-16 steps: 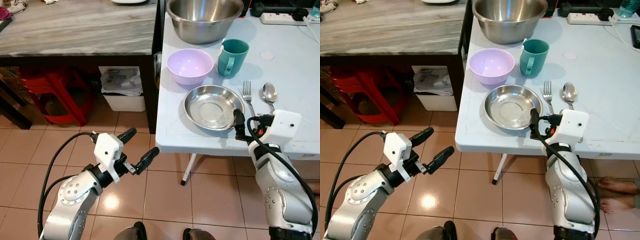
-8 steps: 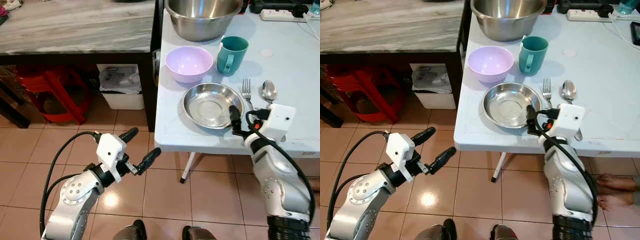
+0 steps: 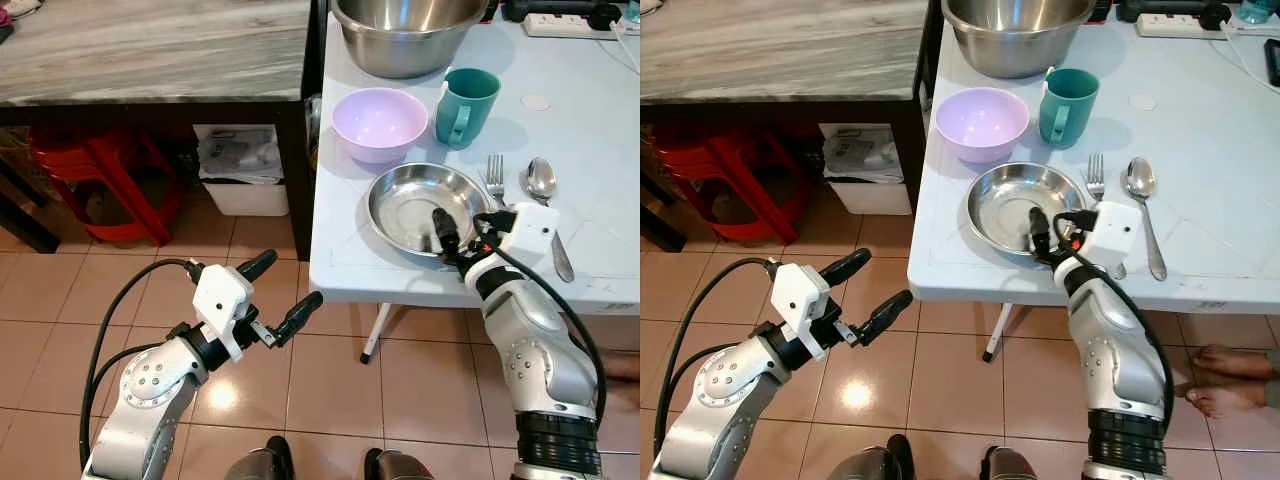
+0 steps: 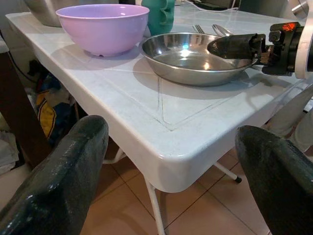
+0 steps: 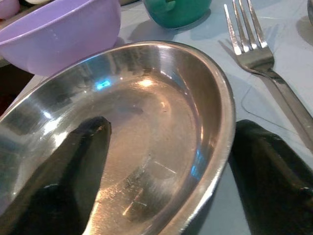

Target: Setting the table

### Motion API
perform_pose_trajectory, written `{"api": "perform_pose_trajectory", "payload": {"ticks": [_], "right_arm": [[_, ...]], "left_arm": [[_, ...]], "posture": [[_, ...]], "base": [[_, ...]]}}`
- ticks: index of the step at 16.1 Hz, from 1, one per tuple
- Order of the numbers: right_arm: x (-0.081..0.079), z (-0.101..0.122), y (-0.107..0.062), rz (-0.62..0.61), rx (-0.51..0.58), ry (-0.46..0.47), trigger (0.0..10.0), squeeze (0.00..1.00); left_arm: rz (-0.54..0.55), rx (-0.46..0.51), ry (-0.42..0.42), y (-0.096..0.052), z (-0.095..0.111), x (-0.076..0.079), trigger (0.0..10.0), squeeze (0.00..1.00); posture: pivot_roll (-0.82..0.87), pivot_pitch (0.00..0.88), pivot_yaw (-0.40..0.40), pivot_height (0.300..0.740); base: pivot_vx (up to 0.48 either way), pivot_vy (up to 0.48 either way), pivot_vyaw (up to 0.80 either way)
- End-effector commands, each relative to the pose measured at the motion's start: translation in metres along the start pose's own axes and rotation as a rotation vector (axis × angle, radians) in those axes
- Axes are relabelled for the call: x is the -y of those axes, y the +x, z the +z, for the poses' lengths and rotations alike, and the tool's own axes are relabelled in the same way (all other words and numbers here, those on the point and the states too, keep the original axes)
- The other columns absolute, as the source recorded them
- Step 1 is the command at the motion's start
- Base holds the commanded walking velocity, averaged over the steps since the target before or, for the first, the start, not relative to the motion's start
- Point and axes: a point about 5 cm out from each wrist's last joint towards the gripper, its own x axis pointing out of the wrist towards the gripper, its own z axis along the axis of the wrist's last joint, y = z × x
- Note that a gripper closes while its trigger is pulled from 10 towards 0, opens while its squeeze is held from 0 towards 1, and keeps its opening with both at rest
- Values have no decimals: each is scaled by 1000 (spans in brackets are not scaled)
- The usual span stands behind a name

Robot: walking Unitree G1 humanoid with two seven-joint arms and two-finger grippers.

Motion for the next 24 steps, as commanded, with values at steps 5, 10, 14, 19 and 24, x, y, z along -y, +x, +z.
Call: {"api": "perform_pose_trajectory", "payload": {"ticks": [5,10,14,19,24], "right_arm": [[2,-11,-2,-1,-59,43,0,0],[4,-15,-3,-6,-77,55,0,0],[6,-17,-3,-18,-91,68,0,0],[9,-20,-3,-45,-111,104,0,0],[11,-26,-4,-84,-145,191,0,0]], "left_arm": [[-13,-22,1,-7,-4,0,10000,0],[-32,-7,2,-7,-2,1,10000,0],[-31,-1,1,-6,-1,2,10000,0],[-34,-1,0,-6,-2,4,10000,0],[-36,-1,4,-6,-3,3,10000,0]], "posture": [[-142,247,54,740],[-144,247,57,740],[-145,247,58,740],[-145,247,58,740],[-142,243,57,740]], "base": [[0,0,0],[0,0,0],[0,0,0],[0,0,0],[0,0,0]]}}
